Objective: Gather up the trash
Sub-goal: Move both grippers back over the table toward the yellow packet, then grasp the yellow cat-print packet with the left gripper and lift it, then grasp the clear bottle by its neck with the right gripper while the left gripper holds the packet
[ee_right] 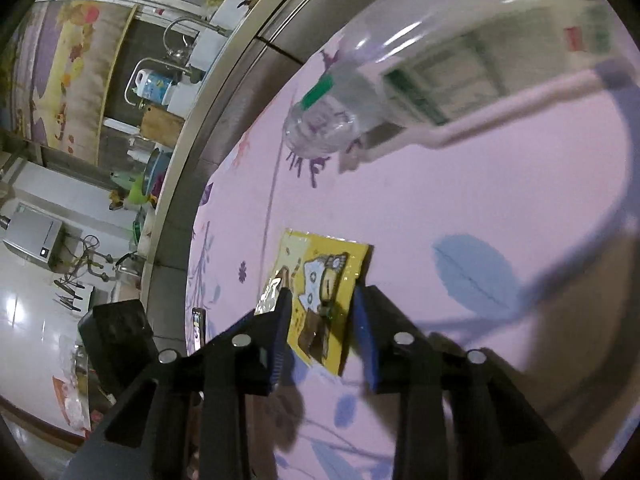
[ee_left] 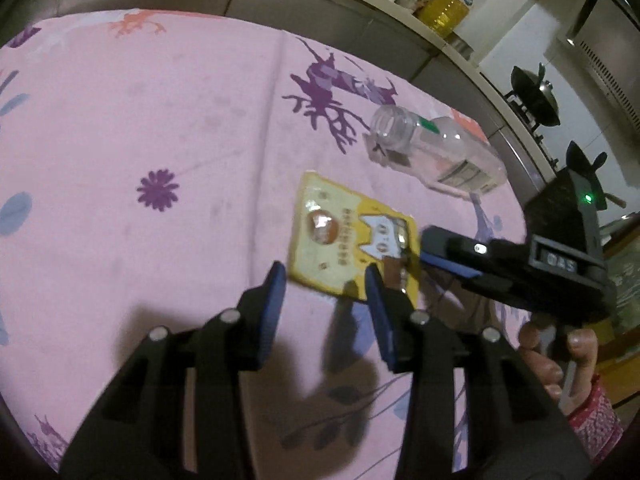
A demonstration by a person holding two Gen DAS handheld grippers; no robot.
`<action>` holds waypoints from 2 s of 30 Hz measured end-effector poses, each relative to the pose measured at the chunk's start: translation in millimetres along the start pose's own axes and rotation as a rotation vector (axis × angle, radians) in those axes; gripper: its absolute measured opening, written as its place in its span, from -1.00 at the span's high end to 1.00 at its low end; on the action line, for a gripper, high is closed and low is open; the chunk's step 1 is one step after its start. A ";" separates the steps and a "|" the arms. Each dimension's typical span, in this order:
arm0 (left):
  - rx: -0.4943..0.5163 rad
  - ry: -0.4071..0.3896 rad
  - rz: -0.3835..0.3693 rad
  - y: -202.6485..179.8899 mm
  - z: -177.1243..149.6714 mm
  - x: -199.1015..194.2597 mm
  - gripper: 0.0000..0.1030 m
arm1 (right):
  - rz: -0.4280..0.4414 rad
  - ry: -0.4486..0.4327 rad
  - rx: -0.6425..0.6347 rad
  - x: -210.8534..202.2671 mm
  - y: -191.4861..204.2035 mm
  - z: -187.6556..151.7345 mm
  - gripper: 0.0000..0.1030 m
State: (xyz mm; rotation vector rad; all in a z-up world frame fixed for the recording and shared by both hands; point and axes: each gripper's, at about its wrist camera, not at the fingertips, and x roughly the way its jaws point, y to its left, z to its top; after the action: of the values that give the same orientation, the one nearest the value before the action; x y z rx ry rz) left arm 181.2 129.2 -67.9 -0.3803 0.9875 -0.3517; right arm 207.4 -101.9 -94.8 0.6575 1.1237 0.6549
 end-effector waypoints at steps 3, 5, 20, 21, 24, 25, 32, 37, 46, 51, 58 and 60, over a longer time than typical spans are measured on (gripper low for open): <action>-0.020 0.005 -0.029 3.8 3.1 0.0 0.23 | 0.017 0.025 0.020 16.1 -2.2 6.7 0.88; -0.047 0.008 -0.057 8.4 5.6 0.7 0.23 | 0.044 0.034 0.052 22.3 -5.1 7.9 0.96; -0.193 0.003 -0.329 12.3 19.9 -15.7 0.06 | 0.440 -0.025 0.155 -36.4 -18.6 -3.7 1.00; -0.196 0.005 -0.364 8.6 19.6 -16.1 0.03 | 0.471 -0.027 0.166 -39.7 -20.4 -4.3 1.00; -0.211 0.020 -0.481 -2.5 19.9 -17.4 0.01 | 0.486 -0.028 0.163 -40.7 -18.1 -4.2 1.00; -0.209 0.019 -0.512 -7.4 20.6 -18.6 0.01 | 0.495 -0.023 0.164 -41.1 -18.0 -4.3 1.00; -0.132 -0.016 -0.455 -33.2 22.6 -22.7 1.00 | 0.476 -0.020 0.164 -39.0 -12.3 -1.2 1.00; -0.130 -0.082 -0.363 -17.7 21.8 -32.8 1.00 | 0.288 -0.035 0.047 -48.0 1.1 6.4 0.92; -0.100 -0.064 -0.331 -15.1 23.0 -29.8 1.00 | 0.184 -0.124 0.032 -68.9 -10.3 2.3 0.83; -0.066 -0.085 -0.243 -15.6 22.2 -36.9 1.00 | -0.247 -0.223 -0.388 -74.3 53.2 17.8 -0.28; -0.040 -0.107 -0.138 -10.1 16.8 -49.7 1.00 | -0.822 0.103 -1.233 43.3 134.0 28.7 -0.28; -0.026 -0.112 -0.094 -8.9 15.3 -53.2 1.00 | -0.927 0.212 -1.339 75.6 128.6 28.8 -0.28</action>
State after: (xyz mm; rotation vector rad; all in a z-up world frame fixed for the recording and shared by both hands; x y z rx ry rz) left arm 166.4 147.7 -17.1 -0.4667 0.8673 -0.3987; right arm 239.0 33.5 -33.5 -1.0463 0.7957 0.5013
